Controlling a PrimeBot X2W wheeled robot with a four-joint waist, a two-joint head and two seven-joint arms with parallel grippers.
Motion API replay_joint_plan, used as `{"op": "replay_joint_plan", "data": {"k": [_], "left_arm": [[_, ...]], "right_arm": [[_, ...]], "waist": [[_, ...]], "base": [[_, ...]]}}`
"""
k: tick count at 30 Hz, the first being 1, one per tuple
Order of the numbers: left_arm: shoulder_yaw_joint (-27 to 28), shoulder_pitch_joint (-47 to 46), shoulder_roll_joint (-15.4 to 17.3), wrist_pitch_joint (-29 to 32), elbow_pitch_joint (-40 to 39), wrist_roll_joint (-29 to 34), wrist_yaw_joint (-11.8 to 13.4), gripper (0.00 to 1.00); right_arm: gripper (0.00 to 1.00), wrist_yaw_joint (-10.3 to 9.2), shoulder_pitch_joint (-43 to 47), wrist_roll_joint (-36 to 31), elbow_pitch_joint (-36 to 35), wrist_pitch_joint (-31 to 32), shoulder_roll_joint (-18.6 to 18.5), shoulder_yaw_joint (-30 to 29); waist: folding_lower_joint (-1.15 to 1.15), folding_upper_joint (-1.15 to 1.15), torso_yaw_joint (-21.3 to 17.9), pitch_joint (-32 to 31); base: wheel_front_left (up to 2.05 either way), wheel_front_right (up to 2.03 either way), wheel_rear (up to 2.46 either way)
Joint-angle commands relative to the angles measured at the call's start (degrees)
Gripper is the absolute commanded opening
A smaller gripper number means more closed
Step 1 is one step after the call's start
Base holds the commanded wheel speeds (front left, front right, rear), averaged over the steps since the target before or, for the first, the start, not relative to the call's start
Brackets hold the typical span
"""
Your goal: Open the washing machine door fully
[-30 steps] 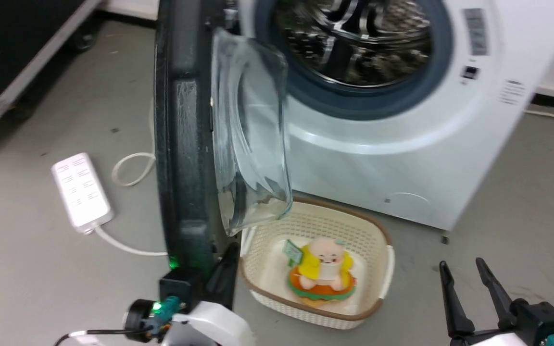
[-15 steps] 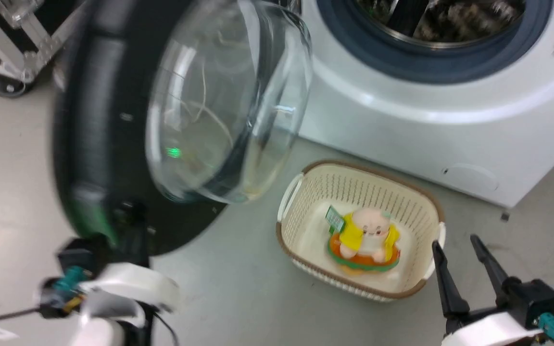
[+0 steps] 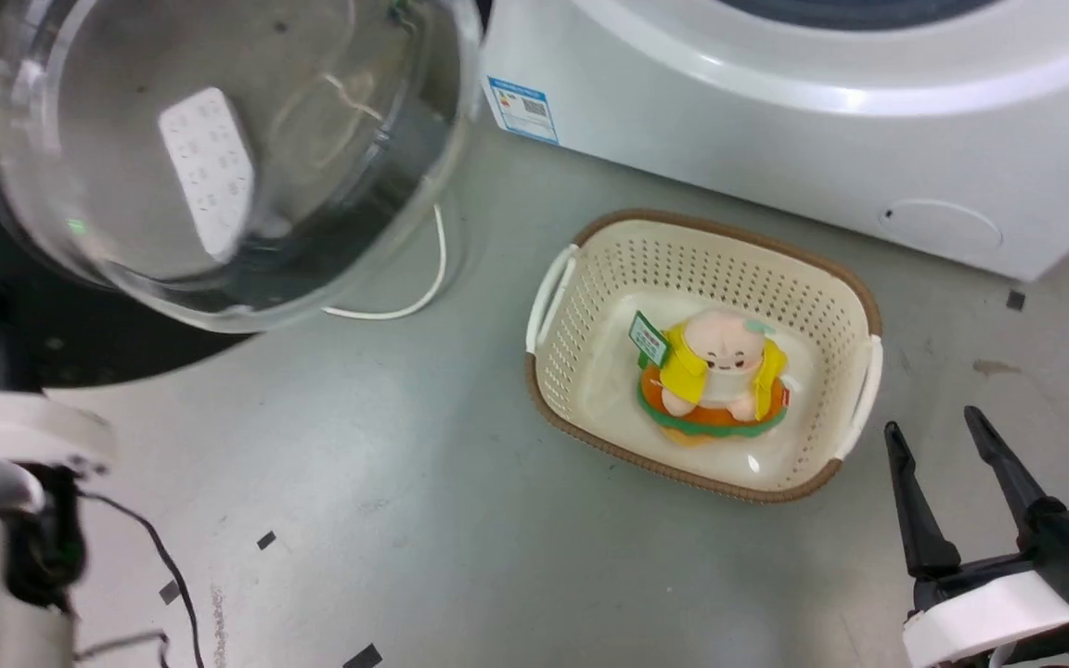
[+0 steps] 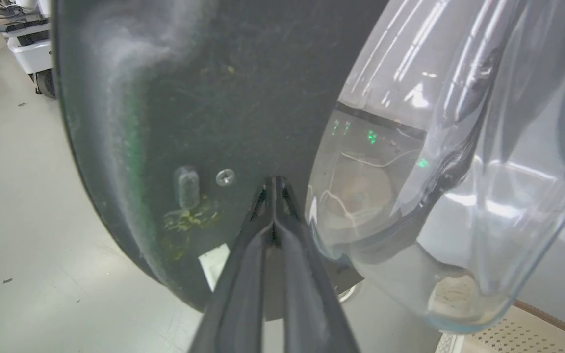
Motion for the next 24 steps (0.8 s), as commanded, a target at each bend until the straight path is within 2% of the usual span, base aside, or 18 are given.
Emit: {"op": "replay_joint_plan", "data": {"k": [1, 7, 14, 19, 24], "left_arm": [[0.7, -2.1, 1.0, -0.5, 1.3, -0.4, -0.4, 0.00], [2.2, -7.2, 4.3, -1.6, 8.1, -0.9, -1.5, 0.00], [1.7, -6.8, 4.8, -5.1, 11.6, -0.3, -2.8, 0.00], [1.5, -4.1, 3.1, -6.9, 9.6, -0.9, -3.9, 0.00], [-0.7, 0.8, 1.3, -7.7, 2.2, 0.9, -4.2, 0.00]], "right_arm": [[1.00, 0.05, -0.7, 0.0, -0.7, 0.3, -0.6, -0.2], [1.00, 0.05, -0.4, -0.1, -1.9, 0.9, -1.3, -0.8], [1.00, 0.05, -0.1, -0.6, -1.9, 0.0, -1.0, -1.5], [1.00, 0.05, -0.3, -1.9, -1.1, -2.3, -0.6, -1.7], [1.00, 0.05, -0.9, -3.7, -0.8, -5.3, 0.0, -3.6]], "waist": [[-0.01, 0.00, -0.8, 1.0], [-0.01, 0.00, -2.0, 1.9], [-0.01, 0.00, -3.4, -0.2], [-0.01, 0.00, -4.7, -4.2], [-0.01, 0.00, -7.0, -9.5]], "base": [[0.00, 0.00, 0.00], [0.00, 0.00, 0.00], [0.00, 0.00, 0.00], [0.00, 0.00, 0.00], [0.00, 0.00, 0.00]]}}
